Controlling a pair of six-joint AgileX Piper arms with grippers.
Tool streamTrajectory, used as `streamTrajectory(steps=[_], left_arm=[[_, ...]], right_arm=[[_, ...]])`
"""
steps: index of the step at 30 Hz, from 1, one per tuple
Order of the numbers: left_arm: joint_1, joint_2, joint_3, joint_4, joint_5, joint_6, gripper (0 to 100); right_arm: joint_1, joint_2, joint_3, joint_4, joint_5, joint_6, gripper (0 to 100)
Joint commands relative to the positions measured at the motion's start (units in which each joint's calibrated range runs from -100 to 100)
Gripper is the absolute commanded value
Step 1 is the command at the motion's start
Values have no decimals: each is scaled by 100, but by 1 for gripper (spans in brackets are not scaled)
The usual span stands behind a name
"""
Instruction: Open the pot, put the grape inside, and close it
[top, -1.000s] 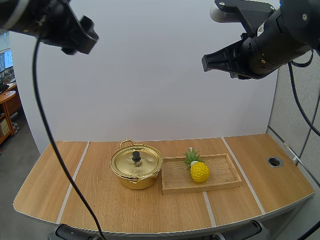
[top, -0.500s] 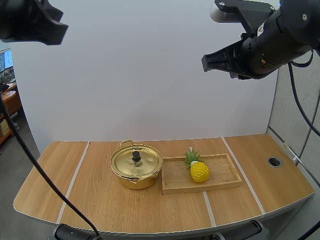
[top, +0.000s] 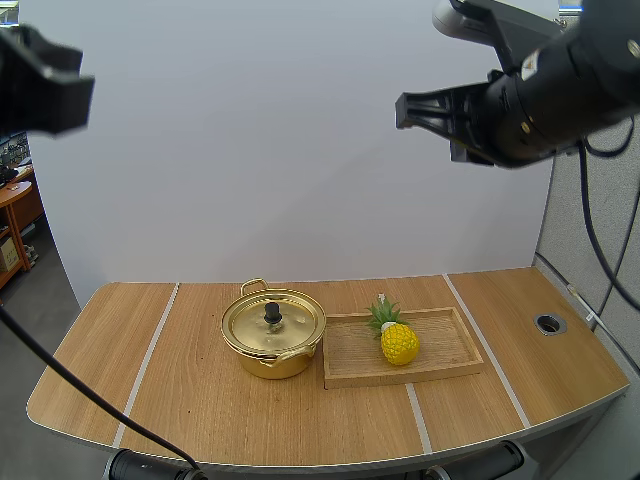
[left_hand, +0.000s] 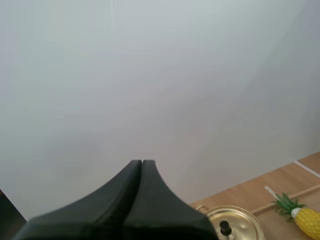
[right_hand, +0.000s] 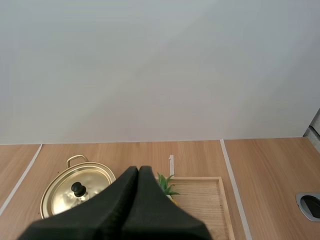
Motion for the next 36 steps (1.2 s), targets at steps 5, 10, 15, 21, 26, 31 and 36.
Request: streamTrajectory(steps=[5, 10, 15, 21, 26, 31, 36], left_arm=[[27, -845, 1323, -25, -998, -817, 0], [61, -1006, 1965, -25, -1374, -1131, 0], [179, -1239, 2626, -25, -1618, -1225, 0], [263, -1713, 3141, -36, -1956, -1225, 0], [307, -1845, 3520, -36, -2183, -1225, 0], [383, -1845, 4037, -36, -2954, -1462, 0], [383, -1845, 4685, -36, -4723, -1598, 0]], right_arm=[[-19, -1048, 1213, 34, -913, 91, 0], [-59, -1552, 1771, 34, -1400, 115, 0], [-229, -2062, 2097, -1, -2019, 115, 0], [-299, -2533, 2162, -1, -2446, 115, 0], [-299, -2831, 2258, -100, -2883, 115, 0], [-299, -3054, 2872, -231, -3817, 115, 0], [-299, -3053, 3960, -231, -5099, 115, 0]])
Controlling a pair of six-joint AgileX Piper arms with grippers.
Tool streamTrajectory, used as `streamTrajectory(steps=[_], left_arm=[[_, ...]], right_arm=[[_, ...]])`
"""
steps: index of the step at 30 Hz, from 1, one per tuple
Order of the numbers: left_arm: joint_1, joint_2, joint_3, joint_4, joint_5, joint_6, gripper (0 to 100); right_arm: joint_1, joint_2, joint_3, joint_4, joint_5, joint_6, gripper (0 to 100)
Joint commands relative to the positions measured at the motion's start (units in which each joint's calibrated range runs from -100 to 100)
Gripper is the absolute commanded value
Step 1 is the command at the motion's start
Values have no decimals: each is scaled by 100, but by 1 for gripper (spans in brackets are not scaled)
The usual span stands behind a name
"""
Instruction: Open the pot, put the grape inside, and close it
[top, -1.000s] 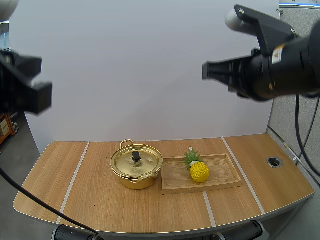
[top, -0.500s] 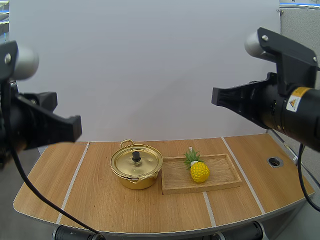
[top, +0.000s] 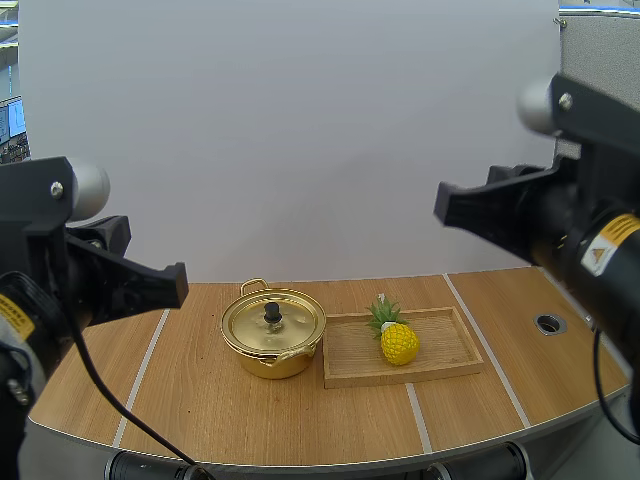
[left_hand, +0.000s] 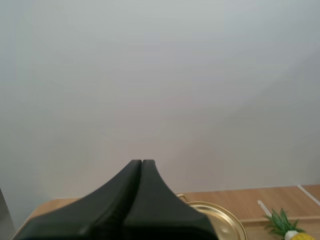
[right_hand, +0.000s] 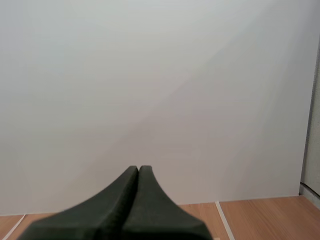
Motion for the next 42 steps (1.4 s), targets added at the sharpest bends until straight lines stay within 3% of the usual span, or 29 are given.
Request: streamTrajectory(steps=[1, 9, 19, 24, 35, 42], left_arm=[[8, -34, 499, -36, -1449, -107, 0], [8, -34, 2062, -26, -2763, 453, 0], [8, -34, 3796, -26, -4544, 491, 0], [8, -34, 4182, -26, -4630, 491, 0], [23, -34, 4358, -97, -3850, 85, 0], [70, -34, 4358, -97, -3406, -186, 0]], right_arm=[[-21, -36, 708, -51, -996, 12, 0], [-21, -36, 2228, -72, -2416, 12, 0], [-21, -36, 3787, -72, -4203, 12, 0], [-21, -36, 4372, -72, -4221, 12, 0], [-21, -107, 4372, -50, -2583, 12, 0], [-76, -116, 4372, -50, -2579, 12, 0]])
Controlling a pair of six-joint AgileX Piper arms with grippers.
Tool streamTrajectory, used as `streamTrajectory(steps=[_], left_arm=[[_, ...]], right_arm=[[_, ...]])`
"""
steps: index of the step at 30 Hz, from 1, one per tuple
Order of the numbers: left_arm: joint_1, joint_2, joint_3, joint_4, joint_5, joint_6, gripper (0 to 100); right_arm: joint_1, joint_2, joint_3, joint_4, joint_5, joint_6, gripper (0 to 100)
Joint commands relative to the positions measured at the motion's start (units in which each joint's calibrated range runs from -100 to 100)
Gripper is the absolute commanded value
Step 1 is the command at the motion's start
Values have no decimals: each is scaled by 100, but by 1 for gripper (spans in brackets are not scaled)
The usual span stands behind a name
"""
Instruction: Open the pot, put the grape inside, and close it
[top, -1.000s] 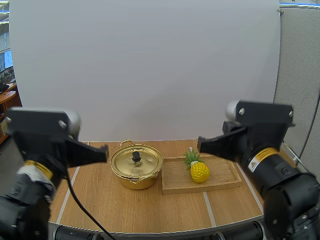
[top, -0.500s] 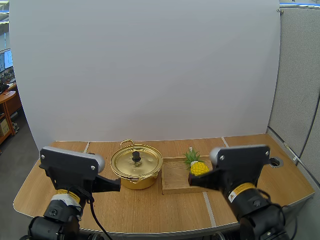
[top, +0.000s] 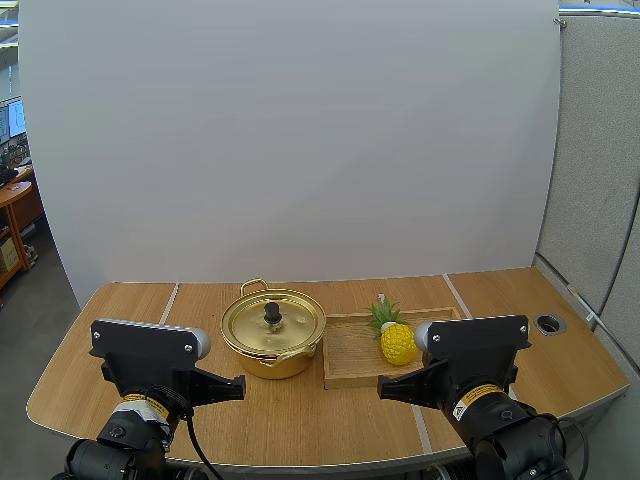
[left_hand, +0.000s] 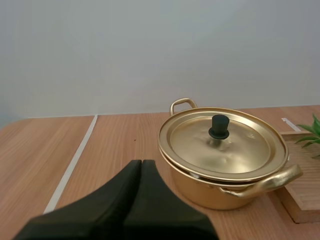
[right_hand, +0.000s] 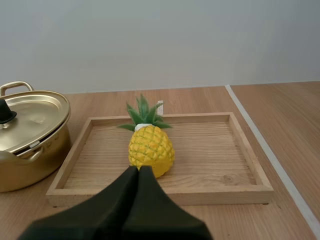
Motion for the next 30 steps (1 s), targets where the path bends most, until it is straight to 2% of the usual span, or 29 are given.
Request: streamTrajectory(steps=[1, 30], left_arm=[[12, -29, 6, -97, 70, -191, 0], [12, -29, 6, -97, -1, -282, 0]], right_arm=[[-48, -45, 0, -29, 5, 12, 0], [-96, -59, 0, -14, 3, 12, 0]])
